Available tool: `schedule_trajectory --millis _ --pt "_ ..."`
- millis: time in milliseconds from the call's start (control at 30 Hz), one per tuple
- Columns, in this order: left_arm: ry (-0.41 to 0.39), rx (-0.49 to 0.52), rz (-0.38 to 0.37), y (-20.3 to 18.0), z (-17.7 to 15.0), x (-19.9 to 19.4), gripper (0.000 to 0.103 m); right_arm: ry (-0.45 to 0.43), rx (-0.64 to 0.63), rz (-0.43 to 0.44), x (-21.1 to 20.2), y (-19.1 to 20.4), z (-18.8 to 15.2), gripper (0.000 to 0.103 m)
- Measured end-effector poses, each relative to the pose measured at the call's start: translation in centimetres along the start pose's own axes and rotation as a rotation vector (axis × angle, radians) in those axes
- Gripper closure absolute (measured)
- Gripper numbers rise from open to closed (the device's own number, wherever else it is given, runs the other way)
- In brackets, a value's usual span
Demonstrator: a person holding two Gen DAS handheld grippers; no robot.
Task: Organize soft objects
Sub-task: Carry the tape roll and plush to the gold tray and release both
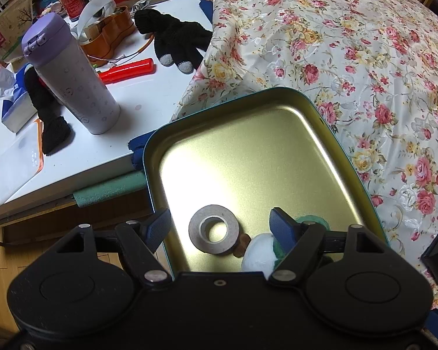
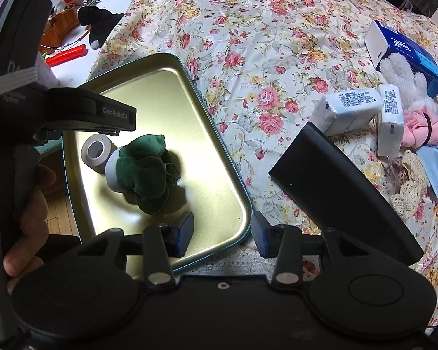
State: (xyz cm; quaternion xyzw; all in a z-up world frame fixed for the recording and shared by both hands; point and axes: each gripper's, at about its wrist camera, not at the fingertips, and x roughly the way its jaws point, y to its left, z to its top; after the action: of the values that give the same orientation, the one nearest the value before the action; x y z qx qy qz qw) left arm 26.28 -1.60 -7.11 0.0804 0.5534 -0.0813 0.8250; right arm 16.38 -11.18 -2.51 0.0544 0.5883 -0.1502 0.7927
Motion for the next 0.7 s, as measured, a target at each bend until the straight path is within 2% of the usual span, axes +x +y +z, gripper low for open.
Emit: schedule_trajectory --millis 700 --pt "0.005 0.012 -0.028 -0.14 -0.18 0.02 0.03 0.002 0.01 -0.01 -0.15 -0.07 0.07 0.062"
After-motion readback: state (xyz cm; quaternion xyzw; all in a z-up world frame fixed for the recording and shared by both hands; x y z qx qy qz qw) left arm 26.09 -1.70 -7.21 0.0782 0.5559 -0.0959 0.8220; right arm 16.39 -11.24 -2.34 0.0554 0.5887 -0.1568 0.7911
